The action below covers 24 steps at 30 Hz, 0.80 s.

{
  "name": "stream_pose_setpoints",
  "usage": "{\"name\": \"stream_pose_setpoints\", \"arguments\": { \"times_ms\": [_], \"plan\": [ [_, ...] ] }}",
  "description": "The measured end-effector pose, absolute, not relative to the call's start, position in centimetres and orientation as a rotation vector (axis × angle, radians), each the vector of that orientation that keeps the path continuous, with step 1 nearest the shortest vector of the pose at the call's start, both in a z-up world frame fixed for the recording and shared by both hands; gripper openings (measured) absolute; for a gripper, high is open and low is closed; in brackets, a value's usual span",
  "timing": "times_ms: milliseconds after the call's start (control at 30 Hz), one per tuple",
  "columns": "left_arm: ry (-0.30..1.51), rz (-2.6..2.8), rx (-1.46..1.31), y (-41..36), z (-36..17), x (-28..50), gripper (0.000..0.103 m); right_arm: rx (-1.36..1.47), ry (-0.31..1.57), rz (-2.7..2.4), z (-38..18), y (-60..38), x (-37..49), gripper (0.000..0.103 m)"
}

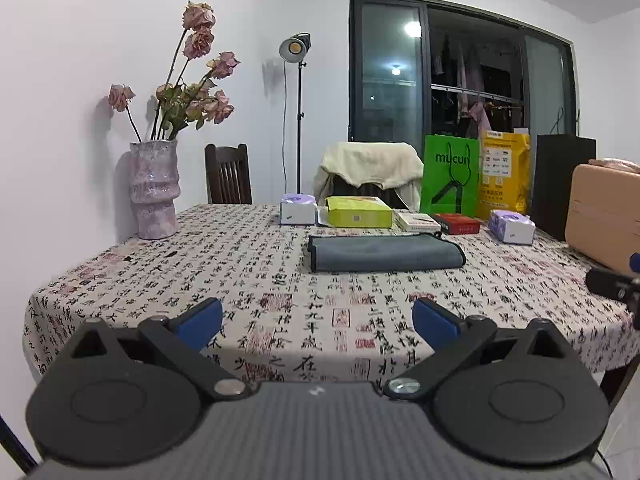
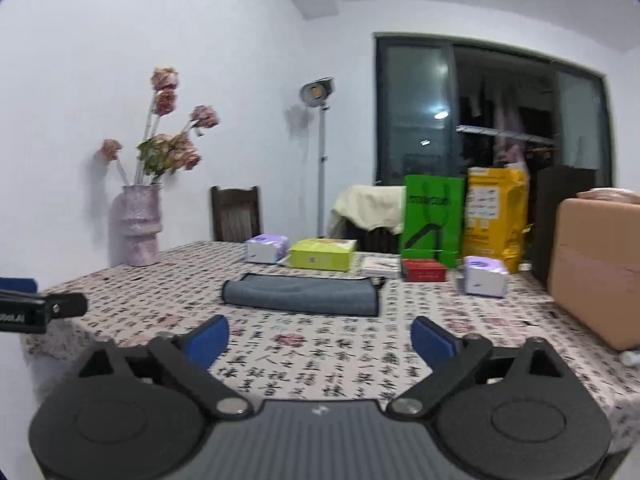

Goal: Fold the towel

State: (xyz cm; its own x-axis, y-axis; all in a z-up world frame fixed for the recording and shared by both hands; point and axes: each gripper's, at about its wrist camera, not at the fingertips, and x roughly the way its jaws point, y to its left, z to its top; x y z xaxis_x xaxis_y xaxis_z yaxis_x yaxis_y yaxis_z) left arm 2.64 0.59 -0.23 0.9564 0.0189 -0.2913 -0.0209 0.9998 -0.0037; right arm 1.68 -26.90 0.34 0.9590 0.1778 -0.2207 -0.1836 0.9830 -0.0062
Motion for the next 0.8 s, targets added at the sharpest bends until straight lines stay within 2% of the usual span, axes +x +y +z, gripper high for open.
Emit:
{"name": "stream_pose_setpoints", "arguments": {
  "times_ms": [800],
  "plan": [
    [0.253, -0.001, 0.024, -0.3, -0.1, 1.0, 0.103, -0.027, 0.179, 0.150, 0.4, -26.5, -0.8, 0.103]
  ]
}}
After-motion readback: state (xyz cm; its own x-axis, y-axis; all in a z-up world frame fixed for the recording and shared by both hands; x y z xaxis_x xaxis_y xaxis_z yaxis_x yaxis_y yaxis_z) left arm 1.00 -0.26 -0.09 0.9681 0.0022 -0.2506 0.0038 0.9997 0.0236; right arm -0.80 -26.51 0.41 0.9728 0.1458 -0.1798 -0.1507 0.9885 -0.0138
